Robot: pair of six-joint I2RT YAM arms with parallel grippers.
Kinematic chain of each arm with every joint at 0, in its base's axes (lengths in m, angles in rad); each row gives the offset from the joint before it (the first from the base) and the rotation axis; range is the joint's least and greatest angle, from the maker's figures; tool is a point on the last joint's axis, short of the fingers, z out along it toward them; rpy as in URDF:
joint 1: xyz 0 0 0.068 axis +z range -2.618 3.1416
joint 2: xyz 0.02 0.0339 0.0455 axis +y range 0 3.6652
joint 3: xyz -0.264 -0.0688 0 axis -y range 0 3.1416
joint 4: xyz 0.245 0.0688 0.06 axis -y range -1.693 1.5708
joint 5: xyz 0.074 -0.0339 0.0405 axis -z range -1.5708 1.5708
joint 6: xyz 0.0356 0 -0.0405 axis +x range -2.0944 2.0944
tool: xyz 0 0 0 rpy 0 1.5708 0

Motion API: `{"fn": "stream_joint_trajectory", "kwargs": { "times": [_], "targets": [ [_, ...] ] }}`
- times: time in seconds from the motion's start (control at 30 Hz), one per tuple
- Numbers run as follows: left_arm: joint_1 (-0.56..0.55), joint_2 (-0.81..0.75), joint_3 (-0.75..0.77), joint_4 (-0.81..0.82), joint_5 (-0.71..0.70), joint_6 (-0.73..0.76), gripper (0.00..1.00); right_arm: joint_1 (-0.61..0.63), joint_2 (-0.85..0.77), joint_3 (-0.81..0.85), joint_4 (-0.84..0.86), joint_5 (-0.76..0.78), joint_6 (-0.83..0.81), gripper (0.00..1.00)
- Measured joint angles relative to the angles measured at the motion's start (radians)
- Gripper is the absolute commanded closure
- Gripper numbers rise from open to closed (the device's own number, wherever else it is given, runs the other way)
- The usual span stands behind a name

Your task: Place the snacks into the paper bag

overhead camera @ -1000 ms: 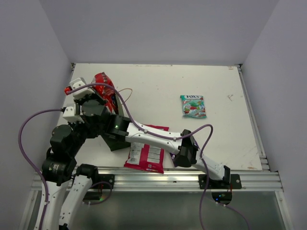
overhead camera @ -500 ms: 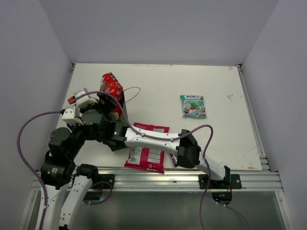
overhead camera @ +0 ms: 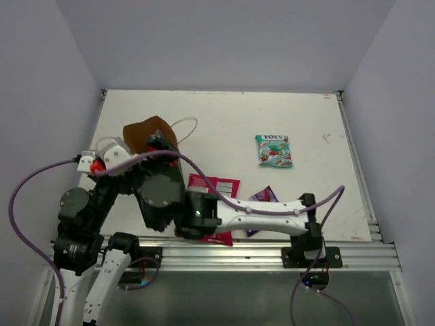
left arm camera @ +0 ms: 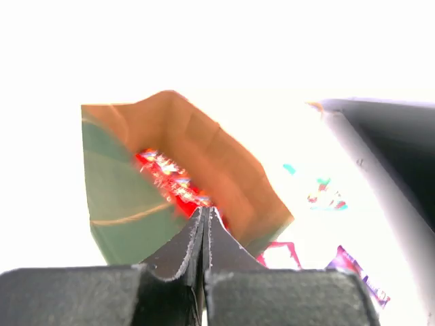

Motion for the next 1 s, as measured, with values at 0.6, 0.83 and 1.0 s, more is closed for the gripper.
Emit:
{"fn": "stream_joint_trajectory", "kwargs": {
  "times": [0.6, 0.83, 1.0],
  "targets": [
    [0.001, 0.119, -0.065, -0.140, -0.056, -0.023, 0.99, 0.196, -0.585, -0.895, 0.141, 0.093, 0.225, 0.01],
    [0.001, 0.122, 0.103, -0.130, -0.048, -0.072, 0.71, 0.132, -0.757, -0.993, -0.271, 0.126, 0.711, 0.01],
    [0.001, 0.132, 0.115, -0.087, -0.042, -0.114, 0.60, 0.101, -0.772, -1.020, -0.415, 0.123, 0.895, 0.01]
  ]
}}
